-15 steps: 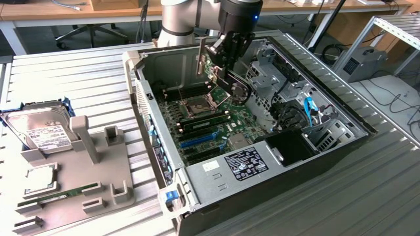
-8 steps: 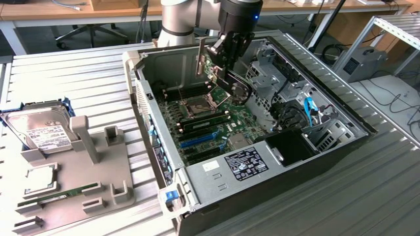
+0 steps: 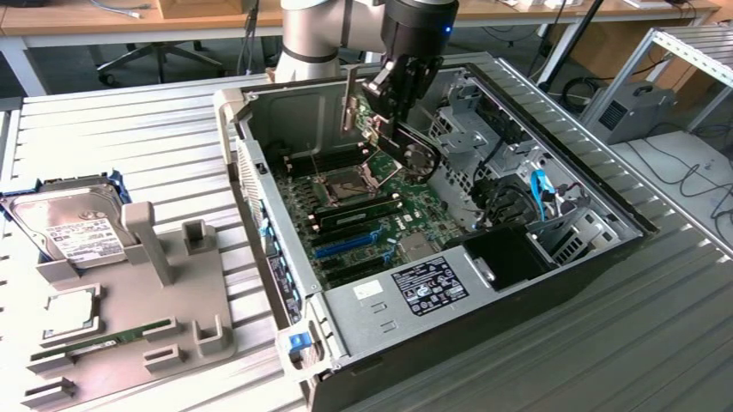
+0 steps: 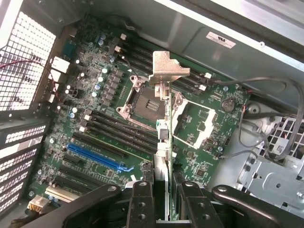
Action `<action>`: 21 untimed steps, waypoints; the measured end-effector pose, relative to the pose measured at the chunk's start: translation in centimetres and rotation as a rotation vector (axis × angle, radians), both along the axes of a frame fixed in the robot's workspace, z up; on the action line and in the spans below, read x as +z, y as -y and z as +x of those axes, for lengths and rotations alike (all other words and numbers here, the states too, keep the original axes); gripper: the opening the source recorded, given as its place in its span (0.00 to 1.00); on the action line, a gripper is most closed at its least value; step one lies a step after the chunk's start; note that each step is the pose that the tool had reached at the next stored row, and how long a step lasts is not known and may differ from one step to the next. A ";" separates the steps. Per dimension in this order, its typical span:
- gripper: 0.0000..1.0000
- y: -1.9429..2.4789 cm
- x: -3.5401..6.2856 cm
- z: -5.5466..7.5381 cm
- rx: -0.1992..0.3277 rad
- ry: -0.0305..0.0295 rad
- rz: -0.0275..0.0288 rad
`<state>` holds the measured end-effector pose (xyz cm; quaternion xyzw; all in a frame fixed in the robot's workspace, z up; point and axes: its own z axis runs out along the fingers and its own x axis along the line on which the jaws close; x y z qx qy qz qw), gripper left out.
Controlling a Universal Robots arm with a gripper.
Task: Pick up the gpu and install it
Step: 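Insert the gpu into the slot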
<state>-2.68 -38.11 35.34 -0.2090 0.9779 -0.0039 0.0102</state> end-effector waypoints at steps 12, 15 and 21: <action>0.26 0.00 0.00 0.0 0.034 0.0000 0.0000; 0.26 0.00 0.00 0.0 0.042 0.0000 0.0000; 0.26 0.00 0.00 0.0 0.058 0.0000 0.0000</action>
